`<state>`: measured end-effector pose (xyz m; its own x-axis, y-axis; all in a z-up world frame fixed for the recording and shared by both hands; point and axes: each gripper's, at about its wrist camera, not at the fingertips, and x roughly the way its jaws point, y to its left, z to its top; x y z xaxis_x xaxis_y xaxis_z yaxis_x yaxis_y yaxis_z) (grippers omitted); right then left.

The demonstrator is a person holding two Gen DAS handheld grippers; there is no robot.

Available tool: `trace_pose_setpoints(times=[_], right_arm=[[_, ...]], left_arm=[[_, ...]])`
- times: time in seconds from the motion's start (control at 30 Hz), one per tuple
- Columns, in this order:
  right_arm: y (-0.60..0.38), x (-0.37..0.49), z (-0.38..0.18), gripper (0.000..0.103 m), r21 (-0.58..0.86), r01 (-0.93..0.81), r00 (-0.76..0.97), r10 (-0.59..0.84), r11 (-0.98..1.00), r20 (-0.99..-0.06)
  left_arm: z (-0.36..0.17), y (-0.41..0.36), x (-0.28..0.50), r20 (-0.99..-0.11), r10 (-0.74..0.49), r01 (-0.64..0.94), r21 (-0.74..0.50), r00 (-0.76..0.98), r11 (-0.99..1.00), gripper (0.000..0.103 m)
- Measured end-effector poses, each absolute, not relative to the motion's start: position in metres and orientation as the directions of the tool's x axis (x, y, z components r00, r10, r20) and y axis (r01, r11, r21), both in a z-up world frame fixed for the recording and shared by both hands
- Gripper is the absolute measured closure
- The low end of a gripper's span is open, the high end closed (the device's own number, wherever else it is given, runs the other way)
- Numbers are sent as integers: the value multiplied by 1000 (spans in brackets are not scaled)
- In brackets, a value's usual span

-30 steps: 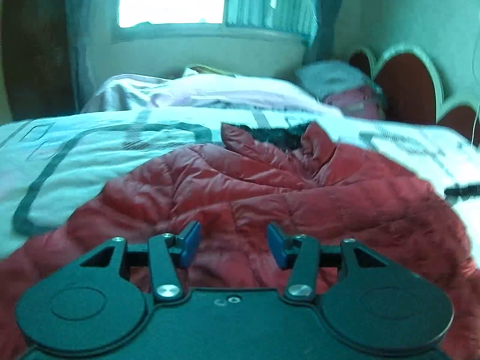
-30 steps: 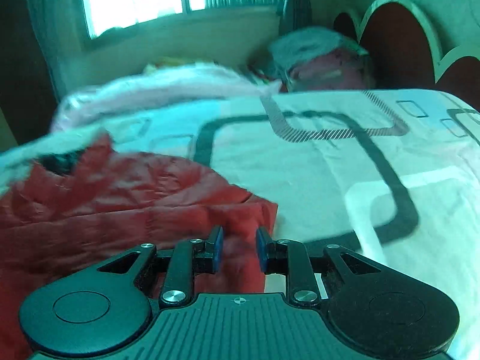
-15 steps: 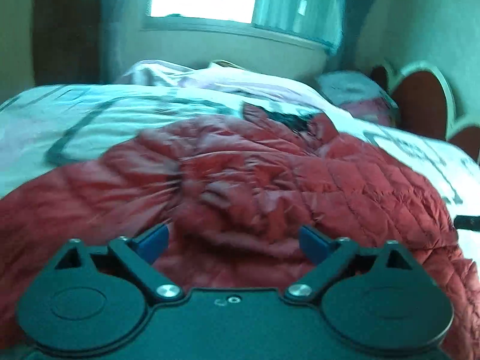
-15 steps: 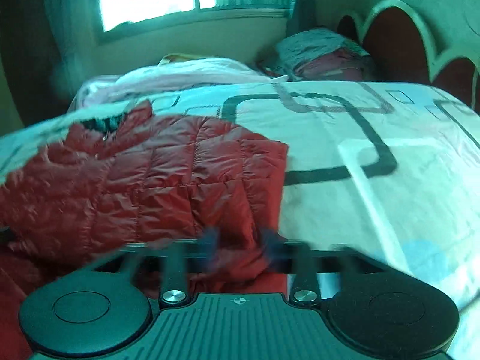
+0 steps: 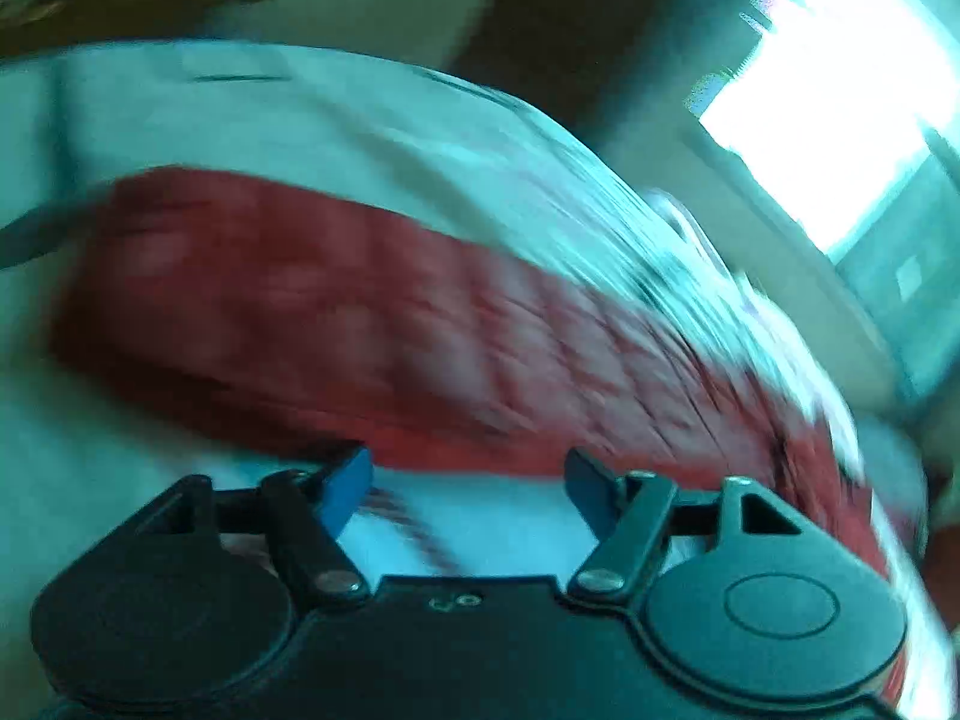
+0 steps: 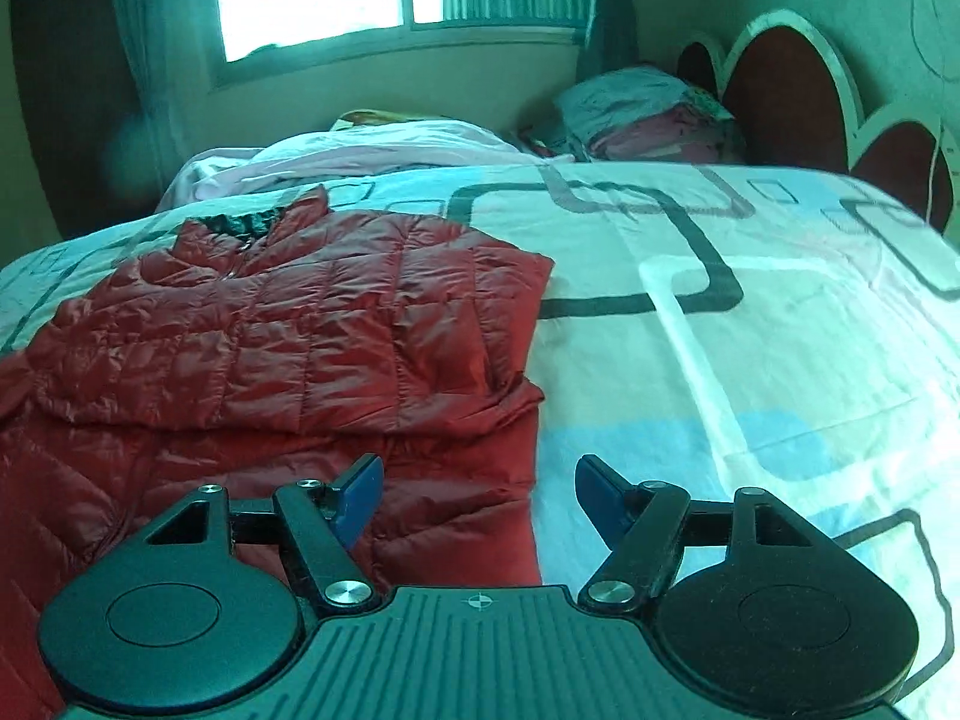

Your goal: Fold large clothes

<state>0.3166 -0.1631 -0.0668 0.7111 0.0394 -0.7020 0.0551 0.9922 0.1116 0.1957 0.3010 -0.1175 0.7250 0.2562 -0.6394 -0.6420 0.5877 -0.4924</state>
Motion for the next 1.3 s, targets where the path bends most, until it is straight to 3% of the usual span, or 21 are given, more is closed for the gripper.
trace_pose_setpoints(times=[0.17,0.47,0.63,0.77,0.83,0.93,0.97,1.0,1.03,1.07,1.1,1.3], right_arm=[[-164,326,-55,32,147,65,728,54,987,-684],[-167,326,-43,32,167,83,744,50,982,-666],[-181,321,-44,32,164,125,744,17,979,-668],[-187,319,-46,32,161,156,739,-7,975,-673],[-186,320,-45,32,153,158,740,-14,976,-673],[-182,320,-43,32,150,158,746,-18,976,-665],[-180,320,-43,32,148,158,747,-20,976,-665],[-180,321,-43,32,147,157,747,-20,977,-664],[-178,321,-43,32,145,158,748,-22,977,-664],[-179,322,-44,32,142,158,748,-24,977,-664],[-179,322,-44,32,139,160,747,-28,977,-664],[-185,333,-52,32,143,186,740,-43,972,-672]], left_arm=[[-126,345,180,-579,309,-655,-631,754,416,45],[-143,376,177,-484,351,-574,-786,802,228,45],[-143,354,165,-514,335,-600,-761,790,247,44],[-148,365,162,-479,390,-577,-796,786,184,36],[-146,377,168,-456,419,-560,-812,785,166,22],[-145,384,175,-447,453,-578,-790,771,204,20],[-145,385,176,-448,461,-584,-785,766,208,24],[-142,386,179,-466,464,-606,-767,753,213,38],[-140,388,183,-496,461,-637,-738,736,222,68],[-138,390,187,-507,447,-644,-728,737,237,89],[-135,391,190,-503,434,-638,-726,748,257,96],[-90,351,246,-397,345,-526,-664,850,532,96]])
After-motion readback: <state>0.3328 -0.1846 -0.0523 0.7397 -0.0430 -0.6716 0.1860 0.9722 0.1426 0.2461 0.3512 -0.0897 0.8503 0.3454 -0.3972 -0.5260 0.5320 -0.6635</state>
